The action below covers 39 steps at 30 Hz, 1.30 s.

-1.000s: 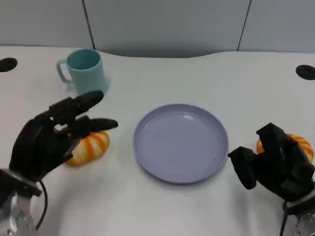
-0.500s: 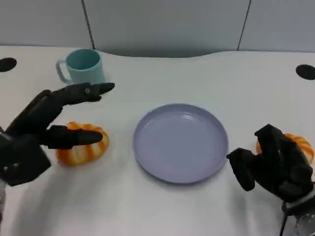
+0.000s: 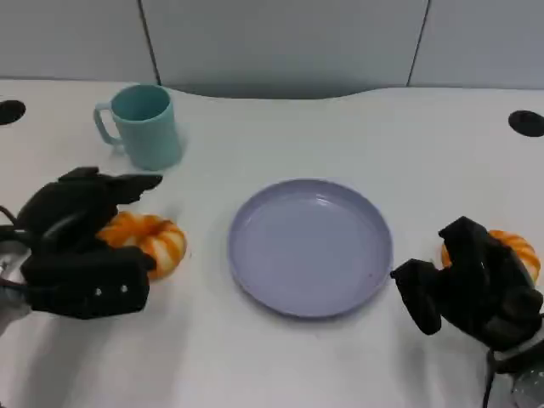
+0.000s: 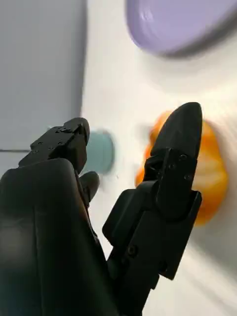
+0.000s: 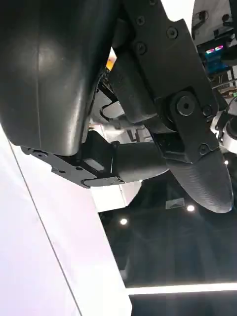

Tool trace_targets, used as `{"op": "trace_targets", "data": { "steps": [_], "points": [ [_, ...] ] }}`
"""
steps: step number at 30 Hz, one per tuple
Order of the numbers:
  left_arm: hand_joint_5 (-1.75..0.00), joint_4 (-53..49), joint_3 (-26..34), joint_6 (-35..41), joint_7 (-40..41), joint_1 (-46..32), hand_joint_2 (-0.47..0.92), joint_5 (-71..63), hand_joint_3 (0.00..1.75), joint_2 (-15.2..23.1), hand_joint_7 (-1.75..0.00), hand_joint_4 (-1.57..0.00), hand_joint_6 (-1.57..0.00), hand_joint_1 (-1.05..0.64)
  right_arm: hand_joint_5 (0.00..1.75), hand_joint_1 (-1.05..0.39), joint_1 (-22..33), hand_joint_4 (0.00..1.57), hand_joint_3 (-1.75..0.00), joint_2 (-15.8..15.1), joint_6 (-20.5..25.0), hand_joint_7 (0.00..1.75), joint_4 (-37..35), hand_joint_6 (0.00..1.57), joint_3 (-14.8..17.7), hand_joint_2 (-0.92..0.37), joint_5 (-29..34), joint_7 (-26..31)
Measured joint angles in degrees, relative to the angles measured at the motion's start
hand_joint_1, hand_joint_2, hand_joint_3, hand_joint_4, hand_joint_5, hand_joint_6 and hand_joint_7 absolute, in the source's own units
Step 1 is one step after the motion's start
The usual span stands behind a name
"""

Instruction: Grasp the bread from the table and place it into the plate.

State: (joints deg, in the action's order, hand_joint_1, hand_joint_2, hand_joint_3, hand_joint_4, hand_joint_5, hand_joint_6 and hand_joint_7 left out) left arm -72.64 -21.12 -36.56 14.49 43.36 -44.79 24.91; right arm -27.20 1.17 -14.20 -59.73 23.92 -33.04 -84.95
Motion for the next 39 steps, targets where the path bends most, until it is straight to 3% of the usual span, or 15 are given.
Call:
{"op": "trace_targets", "data": {
  "steps": [3,7,10,13,17,20,22,24,26,28,39],
  "points": [
    [-0.38,-1.28,-2.04,1.33,1.16,0.46,0.92,-0.3,0.24,-0.31,-0.01,0.0,-0.25,-1.05,1.75,-0.39,0.27,0.85,0.0,0.01,0.1,1.73,0.47,0.66,-0.19,-0.9,-0.02,0.2],
    [-0.38,-4.19,-5.31,9.15,-0.83,1.28,0.92,-1.22,0.19,-2.4,0.0,0.0,-0.23,-1.05,1.75,-0.37,2.3,0.83,0.0,0.51,0.12,1.73,3.48,0.61,-0.55,-0.92,-0.05,1.8],
    [-0.46,-4.9,-6.46,11.54,-2.1,1.28,0.92,-1.11,0.19,-3.31,-0.01,0.0,-0.25,-1.03,1.75,-0.36,3.29,0.83,0.0,0.75,0.91,1.72,4.69,0.64,-0.59,-0.91,-0.27,1.84],
    [-0.62,-4.93,-6.62,12.84,-3.08,1.34,0.92,-0.43,0.12,-3.75,-0.03,-0.02,-0.28,-0.9,1.75,-0.37,3.5,0.84,-0.01,0.85,1.61,1.72,5.57,0.65,-0.83,-0.92,-0.29,2.2],
    [-0.75,-4.96,-7.13,14.59,-3.49,1.69,0.91,-0.15,0.03,-4.5,-0.12,-0.29,-0.59,-0.54,1.75,-0.35,3.55,0.84,-0.01,0.87,1.48,1.75,5.81,0.67,-0.74,-0.92,-0.44,1.65],
    [-1.09,-5.0,-8.7,16.46,-2.55,2.42,0.91,-0.77,0.01,-4.93,-0.15,-0.5,-0.89,-0.37,1.75,-0.35,3.51,0.84,0.0,0.98,-0.06,1.75,5.48,0.66,-0.53,-0.91,-0.56,0.82],
    [-1.15,-5.05,-9.43,17.59,-1.21,2.84,0.91,-0.92,0.01,-5.37,-0.15,-0.54,-0.94,-0.34,1.75,-0.35,3.5,0.84,0.0,1.26,-1.2,1.75,5.08,0.66,-0.33,-0.91,-0.83,0.69],
    [-1.39,-5.09,-9.86,18.14,0.19,2.87,0.86,-1.01,0.0,-5.7,-0.2,-0.63,-1.06,-0.27,1.75,-0.35,3.5,0.83,0.0,1.5,-1.62,1.75,4.87,0.66,-0.32,-0.9,-1.28,0.62],
    [-1.56,-5.16,-10.31,18.17,2.2,2.86,0.87,-1.01,0.01,-5.72,-0.27,-0.56,-1.08,-0.26,1.75,-0.35,3.5,0.83,0.0,1.48,-0.95,1.75,4.85,0.65,-0.38,-0.9,-1.4,0.64],
    [-1.61,-5.19,-10.44,18.16,3.03,2.86,0.89,-0.98,0.02,-5.73,-0.3,-0.52,-1.08,-0.25,1.75,-0.36,3.5,0.82,0.0,1.48,-0.32,1.75,4.85,0.65,-0.44,-0.9,-1.44,0.76],
    [-1.61,-5.14,-11.92,13.05,11.87,3.53,0.92,-1.75,0.07,-3.61,-0.39,-0.52,-1.01,-0.26,1.75,-0.35,3.08,0.84,-0.01,1.56,-0.32,1.75,4.44,0.64,-0.55,-0.91,-1.49,1.82]
  ]
}}
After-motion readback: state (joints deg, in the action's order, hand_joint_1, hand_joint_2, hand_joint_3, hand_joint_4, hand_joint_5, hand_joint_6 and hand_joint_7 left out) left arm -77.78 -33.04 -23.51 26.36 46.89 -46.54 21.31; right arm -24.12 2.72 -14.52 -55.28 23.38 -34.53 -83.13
